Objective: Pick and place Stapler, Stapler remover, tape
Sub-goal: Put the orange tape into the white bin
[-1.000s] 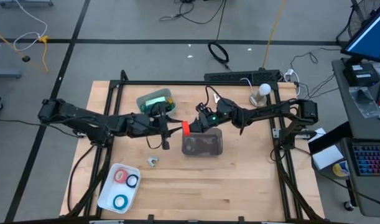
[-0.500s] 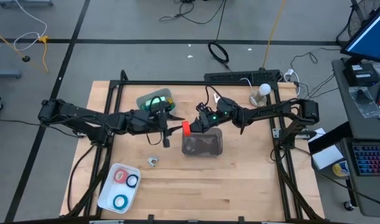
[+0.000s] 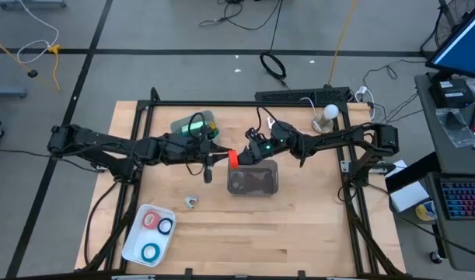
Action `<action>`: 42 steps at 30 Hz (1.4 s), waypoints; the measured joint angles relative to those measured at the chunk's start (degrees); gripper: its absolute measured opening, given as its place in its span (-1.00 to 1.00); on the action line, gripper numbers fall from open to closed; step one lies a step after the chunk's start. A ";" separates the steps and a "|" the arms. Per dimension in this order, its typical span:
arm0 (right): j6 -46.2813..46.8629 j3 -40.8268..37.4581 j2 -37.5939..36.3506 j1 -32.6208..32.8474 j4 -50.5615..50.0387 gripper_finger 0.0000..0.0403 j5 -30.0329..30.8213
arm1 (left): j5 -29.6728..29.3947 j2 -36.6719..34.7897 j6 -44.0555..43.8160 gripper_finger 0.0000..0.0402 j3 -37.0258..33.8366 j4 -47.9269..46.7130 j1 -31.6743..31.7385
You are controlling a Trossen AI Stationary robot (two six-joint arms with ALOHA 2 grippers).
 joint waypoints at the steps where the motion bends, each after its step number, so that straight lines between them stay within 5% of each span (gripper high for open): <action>1: -0.27 -0.04 0.02 -0.01 -0.18 -0.53 -1.35 | 0.17 -0.33 -0.75 -0.83 0.00 -1.49 -0.01; 6: -0.36 -0.82 0.11 -0.07 -0.38 -0.20 -9.89 | -0.14 -3.85 -4.46 -0.83 0.11 -13.54 -0.37; 11: -0.25 -3.46 0.13 -0.39 -0.28 -0.06 -10.26 | 0.45 -10.59 -13.08 -0.83 0.15 -28.59 -1.83; 20: -2.50 -5.22 0.11 -1.24 5.04 -0.03 -10.25 | 12.75 -18.11 -52.95 -0.83 0.11 -53.48 -9.43; 28: -7.62 -5.24 0.11 -1.51 12.80 -0.03 -10.38 | 22.14 -16.08 -82.10 -0.83 0.09 -70.16 -24.71; 35: -7.78 -5.22 0.09 -1.79 14.11 -0.03 -13.49 | 26.78 -13.71 -98.55 -0.83 0.04 -74.28 -39.89; 42: -8.72 -5.22 0.09 -2.18 14.12 -0.03 -13.40 | 21.96 -10.03 -109.14 -0.83 0.04 -69.55 -48.85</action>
